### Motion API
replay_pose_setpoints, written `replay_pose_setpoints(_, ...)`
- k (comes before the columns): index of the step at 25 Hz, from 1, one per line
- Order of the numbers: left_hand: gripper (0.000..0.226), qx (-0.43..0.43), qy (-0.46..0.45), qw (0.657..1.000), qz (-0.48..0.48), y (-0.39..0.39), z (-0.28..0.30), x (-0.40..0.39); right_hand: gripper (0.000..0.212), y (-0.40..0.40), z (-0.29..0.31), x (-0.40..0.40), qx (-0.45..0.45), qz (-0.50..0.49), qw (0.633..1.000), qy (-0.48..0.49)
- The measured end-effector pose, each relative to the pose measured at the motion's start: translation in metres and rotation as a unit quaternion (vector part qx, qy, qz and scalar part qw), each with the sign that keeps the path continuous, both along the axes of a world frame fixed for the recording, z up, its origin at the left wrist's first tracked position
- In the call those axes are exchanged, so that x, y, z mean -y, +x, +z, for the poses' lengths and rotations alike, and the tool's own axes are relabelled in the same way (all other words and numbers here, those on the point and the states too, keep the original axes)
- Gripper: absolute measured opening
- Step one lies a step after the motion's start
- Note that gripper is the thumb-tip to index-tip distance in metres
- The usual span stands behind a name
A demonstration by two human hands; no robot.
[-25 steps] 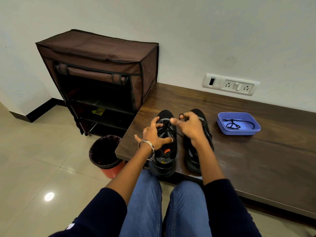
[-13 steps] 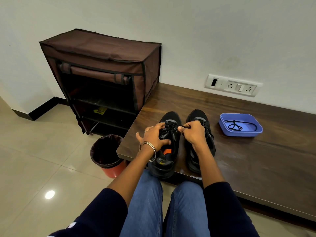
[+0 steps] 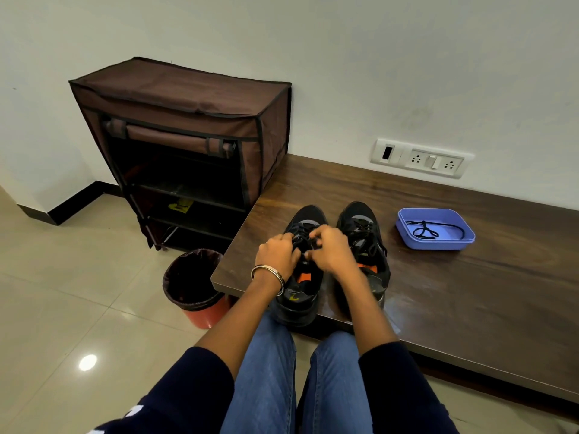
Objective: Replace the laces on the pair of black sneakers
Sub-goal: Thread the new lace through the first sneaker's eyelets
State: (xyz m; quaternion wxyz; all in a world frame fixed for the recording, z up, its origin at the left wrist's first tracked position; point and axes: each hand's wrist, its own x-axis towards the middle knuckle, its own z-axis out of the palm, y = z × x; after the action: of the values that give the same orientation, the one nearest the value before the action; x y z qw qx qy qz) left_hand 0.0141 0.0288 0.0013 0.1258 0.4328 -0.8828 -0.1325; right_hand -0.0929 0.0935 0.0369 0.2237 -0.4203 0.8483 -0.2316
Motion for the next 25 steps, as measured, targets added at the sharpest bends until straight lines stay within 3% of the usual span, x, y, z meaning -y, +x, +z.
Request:
replay_pose_setpoints(6,0.031,-0.03,0.022,0.999,0.007,0.002,-0.003,0.0,0.041,0.007,-0.024,0.0,0.034,-0.043,0.998,-0.015)
replay_pose_setpoints(9,0.033,-0.093,0.021,0.995,0.008,0.007,-0.009,-0.001,0.038,0.004,-0.011,-0.008,0.191,-0.073,0.973,-0.107)
replay_pose_setpoints(13,0.031,-0.103,-0.049,0.993,0.021,0.006,-0.011,-0.004,0.033,-0.008,0.007,-0.013,0.254,-0.05,0.952,-0.164)
replay_pose_setpoints(16,0.031,-0.114,0.013,0.993,0.032,0.004,0.0,-0.008,0.037,-0.004,0.012,-0.009,0.292,-0.103,0.926,-0.217)
replay_pose_setpoints(18,0.029,-0.108,0.04,0.992,0.047,0.005,0.007,-0.007,0.028,0.001,0.01,-0.007,0.275,-0.136,0.914,-0.265)
replay_pose_setpoints(19,0.028,-0.103,0.052,0.992,0.057,0.005,0.01,-0.006,0.018,0.003,0.01,-0.007,0.24,-0.149,0.923,-0.263)
replay_pose_setpoints(21,0.025,-0.094,0.073,0.99,0.074,0.005,0.015,-0.003,0.029,0.005,0.014,-0.008,0.1,-0.096,0.974,-0.179)
replay_pose_setpoints(22,0.025,-0.088,0.078,0.99,0.078,0.004,0.017,-0.001,0.034,0.004,0.012,-0.007,0.09,-0.054,0.986,-0.132)
replay_pose_setpoints(25,0.022,-0.069,0.078,0.991,0.089,0.002,0.021,0.0,0.052,0.005,0.011,-0.008,0.192,0.037,0.978,-0.074)
